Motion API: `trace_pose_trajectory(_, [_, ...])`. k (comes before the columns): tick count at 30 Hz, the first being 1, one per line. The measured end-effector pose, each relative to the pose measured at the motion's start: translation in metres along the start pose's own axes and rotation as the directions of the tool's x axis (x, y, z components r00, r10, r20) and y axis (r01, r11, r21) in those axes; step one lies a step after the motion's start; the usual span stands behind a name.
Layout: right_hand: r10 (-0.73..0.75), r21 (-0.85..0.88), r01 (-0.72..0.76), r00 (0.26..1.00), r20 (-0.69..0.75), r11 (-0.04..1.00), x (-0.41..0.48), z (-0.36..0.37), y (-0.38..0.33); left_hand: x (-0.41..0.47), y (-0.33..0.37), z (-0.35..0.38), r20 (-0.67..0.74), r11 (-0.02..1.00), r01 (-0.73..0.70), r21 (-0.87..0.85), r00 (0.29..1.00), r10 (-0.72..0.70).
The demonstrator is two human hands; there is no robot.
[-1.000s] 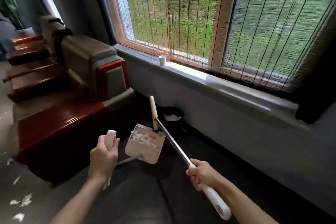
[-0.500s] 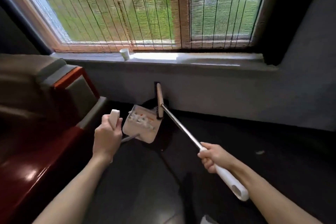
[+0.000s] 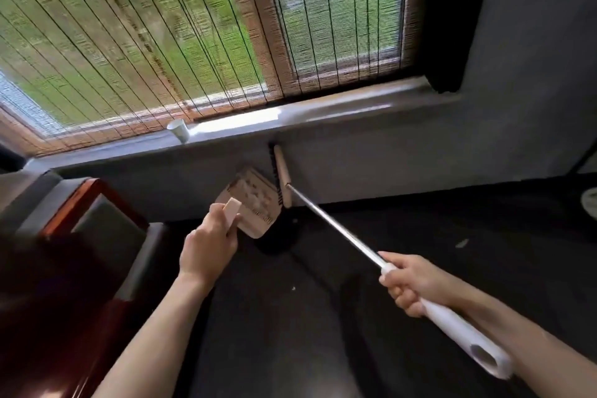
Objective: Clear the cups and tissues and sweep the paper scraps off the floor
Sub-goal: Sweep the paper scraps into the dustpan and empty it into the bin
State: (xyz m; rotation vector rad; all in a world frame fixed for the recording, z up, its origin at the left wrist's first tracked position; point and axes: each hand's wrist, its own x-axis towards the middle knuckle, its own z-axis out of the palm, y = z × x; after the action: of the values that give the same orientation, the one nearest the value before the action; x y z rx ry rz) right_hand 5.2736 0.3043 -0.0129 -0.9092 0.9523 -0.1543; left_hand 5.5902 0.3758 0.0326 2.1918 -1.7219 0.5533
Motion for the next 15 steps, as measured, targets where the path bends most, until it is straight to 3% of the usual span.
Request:
trace_pose_trajectory(8, [0.021,0.156,-0.022,1.000,0.006,0.988,-0.001,0.021,-0.010,0.023,-0.038,-0.011,-0.089,0.996,-0.071,-0.059,0.994,0.065])
trace_pose_trajectory(15, [0.027,0.143,-0.024,0.999,-0.019,0.989,0.000,0.027,-0.001,0.025,-0.072,-0.025,-0.021,0.998,-0.018,-0.055,1.000,0.017])
